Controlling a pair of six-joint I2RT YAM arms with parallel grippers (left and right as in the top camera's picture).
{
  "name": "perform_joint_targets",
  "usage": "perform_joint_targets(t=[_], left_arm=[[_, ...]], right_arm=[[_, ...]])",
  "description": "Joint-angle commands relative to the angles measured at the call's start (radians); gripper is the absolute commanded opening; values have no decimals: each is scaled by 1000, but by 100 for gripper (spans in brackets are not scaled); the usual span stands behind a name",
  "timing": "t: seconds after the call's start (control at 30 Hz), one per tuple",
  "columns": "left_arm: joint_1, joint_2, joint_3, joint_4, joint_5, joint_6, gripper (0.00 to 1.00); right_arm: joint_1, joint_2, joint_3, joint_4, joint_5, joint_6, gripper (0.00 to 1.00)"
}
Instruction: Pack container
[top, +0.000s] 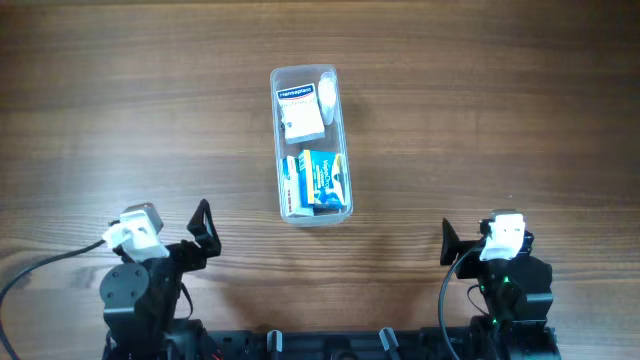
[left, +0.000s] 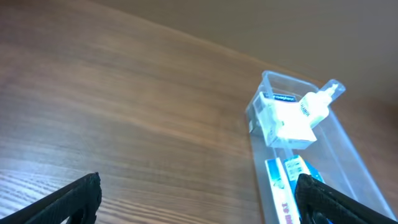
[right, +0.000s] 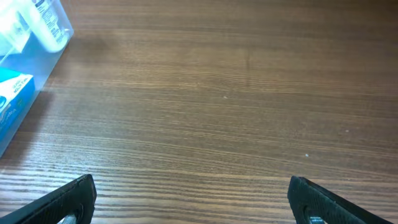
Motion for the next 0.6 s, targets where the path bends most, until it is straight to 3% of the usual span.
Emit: perform_joint_targets(t=[0.0,0.57], left_arm=[[10,-55,-57,7,-33,-2,100],[-26,-153,-256,202,-29,-2,100]], right_arm=[[-4,-8,-5,2,17,-12,100],[-4,-8,-5,2,17,-12,100]])
